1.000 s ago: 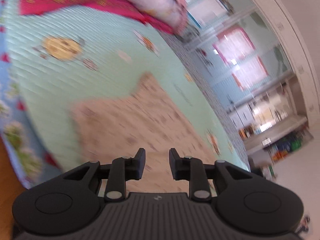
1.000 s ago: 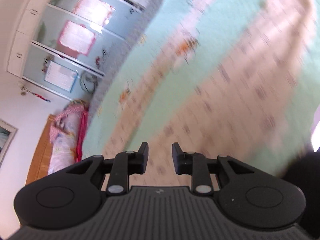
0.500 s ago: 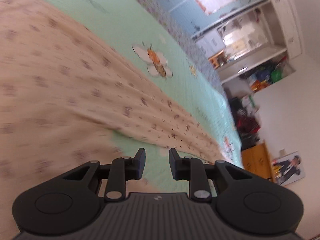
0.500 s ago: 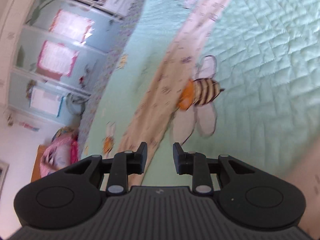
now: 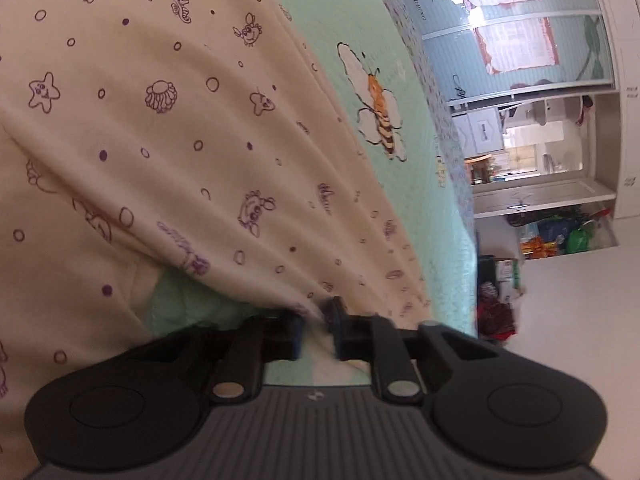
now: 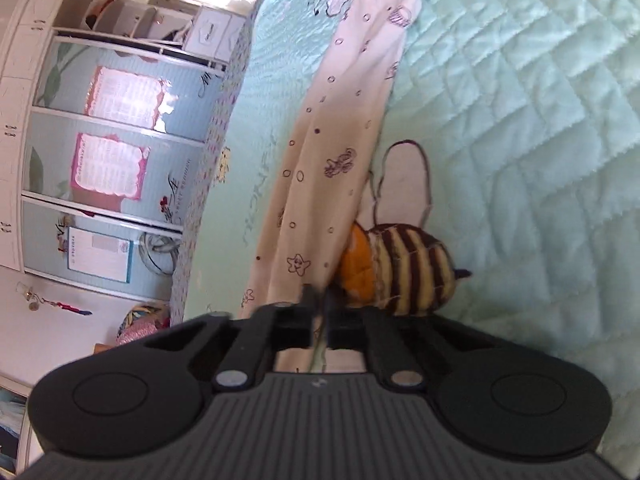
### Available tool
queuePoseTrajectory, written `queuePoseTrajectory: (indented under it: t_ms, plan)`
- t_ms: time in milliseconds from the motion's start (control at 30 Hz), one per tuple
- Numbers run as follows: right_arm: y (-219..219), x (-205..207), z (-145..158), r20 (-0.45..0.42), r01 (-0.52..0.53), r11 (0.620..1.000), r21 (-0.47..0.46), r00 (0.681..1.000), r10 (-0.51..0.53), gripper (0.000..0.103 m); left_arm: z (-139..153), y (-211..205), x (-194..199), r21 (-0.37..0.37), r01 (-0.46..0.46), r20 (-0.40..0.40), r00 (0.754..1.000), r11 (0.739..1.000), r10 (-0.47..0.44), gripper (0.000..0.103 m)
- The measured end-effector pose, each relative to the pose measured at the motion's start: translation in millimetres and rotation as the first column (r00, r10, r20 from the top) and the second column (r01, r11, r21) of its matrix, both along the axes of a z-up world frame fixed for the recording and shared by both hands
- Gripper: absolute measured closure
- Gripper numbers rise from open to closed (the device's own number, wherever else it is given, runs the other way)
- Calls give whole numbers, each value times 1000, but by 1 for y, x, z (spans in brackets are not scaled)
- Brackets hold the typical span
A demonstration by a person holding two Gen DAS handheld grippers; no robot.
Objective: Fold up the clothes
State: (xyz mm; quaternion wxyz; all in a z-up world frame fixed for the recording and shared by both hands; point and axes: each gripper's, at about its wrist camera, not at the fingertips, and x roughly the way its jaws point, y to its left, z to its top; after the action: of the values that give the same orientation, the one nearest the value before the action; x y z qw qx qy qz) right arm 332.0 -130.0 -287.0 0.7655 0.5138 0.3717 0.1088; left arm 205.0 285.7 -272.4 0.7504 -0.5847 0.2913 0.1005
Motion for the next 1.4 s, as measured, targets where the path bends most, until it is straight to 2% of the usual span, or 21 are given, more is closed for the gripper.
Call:
queuePoseTrajectory:
  t_ms: [133, 200, 267, 333, 367, 467, 533, 600, 667, 833, 933, 1067, 1133, 1167, 1200, 1333, 1367, 1400]
  plan:
    - [-1, -6, -2, 41, -2, 1000, -18, 999, 3, 102, 5, -6, -1, 39, -3, 8, 1000, 999, 2, 101]
    - [-4, -7, 4, 46, 3, 1000, -22, 999, -2, 102, 14, -8, -12, 3, 3, 9, 1000, 1000, -3, 101]
    - [-9, -21, 21, 97, 7, 999, -36, 995, -3, 102, 29, -11, -29, -2, 29, 69, 997, 1000, -29, 101]
    - [-14, -39, 39, 173, -3, 999, -54, 985, 12, 102, 44, -13, -46, 68, 56, 108, 992, 996, -63, 101]
    - [-17, -46, 45, 198, -9, 998, -65, 980, 22, 102, 41, -13, -47, 78, 71, 94, 992, 994, -78, 101]
    - [-24, -53, 39, 130, -31, 990, -134, 990, 48, 94, 25, -12, -48, 87, 107, 36, 993, 990, -110, 100]
    - [-34, -52, 33, 74, 11, 983, -186, 997, 3, 87, 7, -8, -44, 68, 118, -20, 993, 991, -117, 100]
    - [-45, -48, 33, 71, 50, 978, -201, 997, -36, 80, 10, -8, -41, 84, 129, -18, 992, 988, -128, 100]
    - [-62, -40, 36, 92, 101, 968, -230, 992, -82, 78, 15, -10, -37, 111, 144, -20, 990, 983, -142, 100]
    - [-116, 5, 26, 56, 233, 955, -184, 972, -227, 76, 13, -14, -36, 114, 148, -21, 989, 982, -147, 100]
    - [-137, 37, 11, 20, 257, 958, -126, 966, -257, 77, 11, -18, -32, 123, 152, -25, 988, 981, -150, 100]
    - [-150, 67, 1, 32, 308, 949, -59, 951, -307, 77, 12, -21, -25, 140, 161, -34, 987, 977, -158, 99]
    - [-154, 81, 1, 31, 313, 946, -86, 950, -312, 87, 12, -20, -26, 144, 164, -38, 986, 976, -161, 99]
    - [-156, 84, 5, 23, 321, 938, -126, 947, -321, 102, 13, -20, -26, 143, 163, -39, 987, 976, -159, 99]
    - [-160, 83, 11, 28, 332, 929, -164, 943, -332, 102, 14, -20, -28, 143, 164, -39, 986, 976, -160, 99]
    - [-176, 36, 50, 225, 406, 868, -285, 909, -351, 101, 14, -23, -30, 146, 192, -22, 981, 970, -191, 99]
    - [-179, 28, 51, 234, 398, 863, -311, 912, -336, 99, 12, -23, -31, 138, 195, -21, 981, 971, -194, 99]
    - [-183, 26, 45, 202, 368, 871, -325, 927, -316, 94, 12, -23, -33, 131, 194, -21, 981, 972, -193, 99]
